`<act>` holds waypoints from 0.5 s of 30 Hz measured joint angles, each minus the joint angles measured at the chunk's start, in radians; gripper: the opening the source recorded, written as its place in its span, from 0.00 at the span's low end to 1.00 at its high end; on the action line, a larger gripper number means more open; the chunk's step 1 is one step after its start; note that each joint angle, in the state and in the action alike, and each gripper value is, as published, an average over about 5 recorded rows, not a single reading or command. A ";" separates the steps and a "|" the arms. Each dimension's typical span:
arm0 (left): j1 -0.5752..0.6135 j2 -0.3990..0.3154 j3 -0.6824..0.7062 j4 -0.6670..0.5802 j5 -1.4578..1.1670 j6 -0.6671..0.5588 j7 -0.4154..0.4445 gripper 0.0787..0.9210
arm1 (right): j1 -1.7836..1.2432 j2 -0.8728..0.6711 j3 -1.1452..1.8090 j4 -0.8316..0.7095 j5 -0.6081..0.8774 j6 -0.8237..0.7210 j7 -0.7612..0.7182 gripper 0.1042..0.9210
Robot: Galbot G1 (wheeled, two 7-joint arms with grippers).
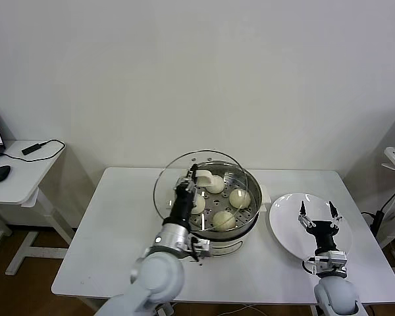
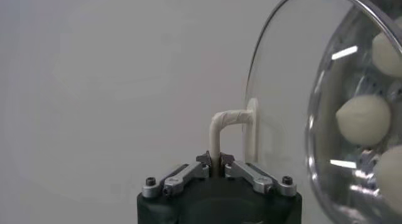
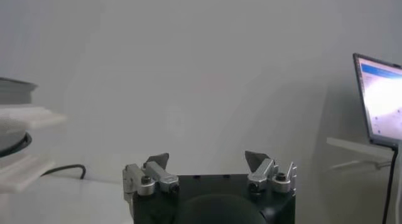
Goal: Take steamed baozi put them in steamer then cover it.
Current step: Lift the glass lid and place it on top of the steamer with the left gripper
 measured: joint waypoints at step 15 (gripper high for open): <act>-0.097 -0.116 0.103 0.126 0.111 0.102 0.087 0.13 | 0.015 0.007 0.001 -0.031 -0.004 -0.006 0.000 0.88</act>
